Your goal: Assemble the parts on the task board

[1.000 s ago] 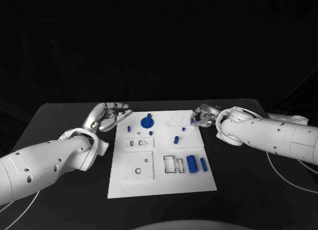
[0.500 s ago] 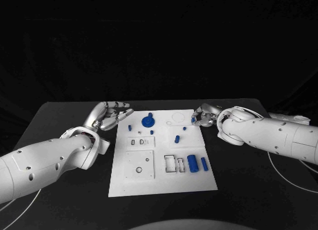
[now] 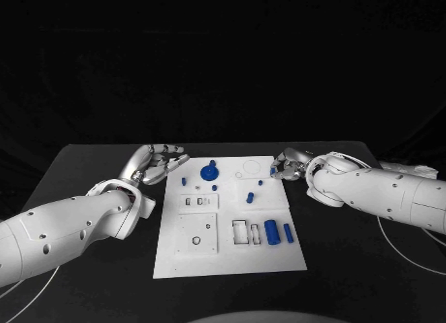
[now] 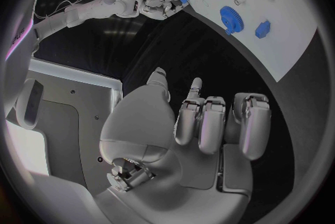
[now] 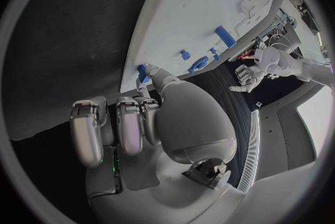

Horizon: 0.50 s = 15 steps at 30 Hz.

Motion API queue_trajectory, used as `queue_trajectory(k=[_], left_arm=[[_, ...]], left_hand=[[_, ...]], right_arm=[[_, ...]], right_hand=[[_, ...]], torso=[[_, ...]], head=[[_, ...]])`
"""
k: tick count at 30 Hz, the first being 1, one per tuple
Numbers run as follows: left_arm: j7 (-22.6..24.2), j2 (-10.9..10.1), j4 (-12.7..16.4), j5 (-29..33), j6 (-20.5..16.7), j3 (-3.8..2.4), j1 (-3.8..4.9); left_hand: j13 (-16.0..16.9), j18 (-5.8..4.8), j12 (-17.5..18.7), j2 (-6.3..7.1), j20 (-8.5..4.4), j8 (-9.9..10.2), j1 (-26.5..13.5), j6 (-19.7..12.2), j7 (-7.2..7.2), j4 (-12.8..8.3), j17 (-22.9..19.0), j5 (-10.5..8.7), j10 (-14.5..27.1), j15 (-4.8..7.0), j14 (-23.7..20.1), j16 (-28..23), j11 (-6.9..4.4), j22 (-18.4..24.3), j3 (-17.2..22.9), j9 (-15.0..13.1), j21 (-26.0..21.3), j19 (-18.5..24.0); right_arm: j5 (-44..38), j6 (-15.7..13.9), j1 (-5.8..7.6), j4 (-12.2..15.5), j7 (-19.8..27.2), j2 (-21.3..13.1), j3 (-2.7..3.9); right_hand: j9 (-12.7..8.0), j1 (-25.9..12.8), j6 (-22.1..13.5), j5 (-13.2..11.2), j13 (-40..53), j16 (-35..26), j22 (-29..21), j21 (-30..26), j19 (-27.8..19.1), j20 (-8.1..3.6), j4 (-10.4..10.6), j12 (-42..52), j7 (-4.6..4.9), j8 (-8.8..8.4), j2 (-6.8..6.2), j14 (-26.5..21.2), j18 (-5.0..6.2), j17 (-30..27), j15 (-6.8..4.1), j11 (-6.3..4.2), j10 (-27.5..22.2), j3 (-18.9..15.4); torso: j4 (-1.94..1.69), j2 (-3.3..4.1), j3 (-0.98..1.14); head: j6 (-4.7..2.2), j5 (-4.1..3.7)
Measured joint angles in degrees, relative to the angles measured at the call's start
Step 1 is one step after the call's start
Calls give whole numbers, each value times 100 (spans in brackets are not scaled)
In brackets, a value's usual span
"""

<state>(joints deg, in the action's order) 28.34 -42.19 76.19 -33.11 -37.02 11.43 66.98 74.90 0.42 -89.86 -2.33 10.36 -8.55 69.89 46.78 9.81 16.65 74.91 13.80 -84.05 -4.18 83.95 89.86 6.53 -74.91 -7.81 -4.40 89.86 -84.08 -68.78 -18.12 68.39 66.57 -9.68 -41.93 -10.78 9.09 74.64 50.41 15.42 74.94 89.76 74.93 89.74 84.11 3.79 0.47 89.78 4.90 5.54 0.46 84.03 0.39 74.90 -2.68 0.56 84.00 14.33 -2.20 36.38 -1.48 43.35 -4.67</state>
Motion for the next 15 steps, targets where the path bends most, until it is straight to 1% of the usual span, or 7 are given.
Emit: queue_trajectory(k=[1, 4, 5, 7, 9, 13, 15], left_arm=[[0, 1, 0, 0, 0, 0, 0], [0, 4, 2, 0, 0, 0, 0], [0, 4, 3, 0, 0, 0, 0], [-1, 4, 3, 0, 0, 0, 0], [-1, 4, 3, 0, 0, 0, 0], [-1, 1, 5, 0, 0, 0, 0], [-1, 1, 6, 0, 0, 0, 0]], left_hand=[[0, 0, 0, 0, 0, 0, 0, 0, 0, 0, 0, 0, 0, 0, 0, 0, 0, 0, 0, 0, 0, 0], [0, 0, 0, 0, 0, 0, 0, 0, 0, 0, 0, 0, 0, 0, 0, 0, 0, 0, 0, 0, 0, 0], [0, 0, 0, 0, 0, 0, 0, 0, 0, 0, 0, 0, 0, 0, 0, 0, 0, 0, 0, 0, 0, 0], [0, 0, 0, 0, 0, 0, 0, 0, 0, 0, 0, 0, 0, 0, 0, 0, 0, 0, 0, 0, 0, 0], [0, 0, 0, 0, 0, 0, 0, 0, 0, 0, 0, 0, 0, 0, 0, 0, 0, 0, 0, 0, 0, 0], [0, 0, 0, 0, 0, 0, 0, 0, 0, 0, 0, 0, 0, 0, 0, 0, 0, 0, 0, 0, 0, 0], [0, 0, 0, 0, 0, 0, 0, 0, 0, 0, 0, 0, 0, 0, 0, 0, 0, 0, 0, 0, 0, 0]], right_arm=[[-1, 0, 0, 0, -3, 0, 0], [-5, 1, 0, 0, -10, 0, 0], [-7, 1, 0, 0, -12, 0, 1], [-11, 1, 1, 0, -15, 0, 2], [-17, 0, 3, 0, -18, 0, 3], [-32, -5, 7, -3, -21, 4, 7], [-41, -11, 8, -4, -21, 6, 7]], right_hand=[[0, -8, 30, 0, 0, 0, 0, 0, 0, 0, 3, 0, -22, 0, 8, 0, 0, 0, 0, 0, 0, 3], [3, -21, 104, 0, 0, 0, 0, 0, 0, 0, 14, 0, -34, 34, 25, 0, 0, 0, 0, 0, 0, 19], [5, 0, 129, -4, 0, 0, 0, 0, 0, 0, 3, 0, -47, 36, 46, -12, 0, 0, -12, 0, 0, 34], [10, 0, 178, -42, 0, 0, 0, 0, -13, -13, 19, 0, -55, 36, 46, -8, 0, 0, -33, 0, 0, 50], [17, 0, 255, -81, -1, 0, -1, 0, -21, -21, 25, 0, -65, 64, 46, 0, 0, 0, -41, -41, -1, 55], [25, 19, 381, -106, -2, 0, -1, 0, -1, -41, 25, 0, -86, 106, 60, 0, 0, 0, -41, -41, -1, 55], [27, 33, 445, -114, -2, 0, -1, 0, -1, -40, 25, 0, -95, 114, 74, -20, 0, 0, -61, -42, 0, 55]], torso=[[0, 0, -1], [-1, 0, -2], [-1, 1, -2], [-1, 2, -2], [-1, 2, -2], [0, 2, -2], [1, 2, -2]], head=[[-1, 2], [-1, 7], [0, 8], [3, 9], [12, 10], [30, 20], [37, 21]])
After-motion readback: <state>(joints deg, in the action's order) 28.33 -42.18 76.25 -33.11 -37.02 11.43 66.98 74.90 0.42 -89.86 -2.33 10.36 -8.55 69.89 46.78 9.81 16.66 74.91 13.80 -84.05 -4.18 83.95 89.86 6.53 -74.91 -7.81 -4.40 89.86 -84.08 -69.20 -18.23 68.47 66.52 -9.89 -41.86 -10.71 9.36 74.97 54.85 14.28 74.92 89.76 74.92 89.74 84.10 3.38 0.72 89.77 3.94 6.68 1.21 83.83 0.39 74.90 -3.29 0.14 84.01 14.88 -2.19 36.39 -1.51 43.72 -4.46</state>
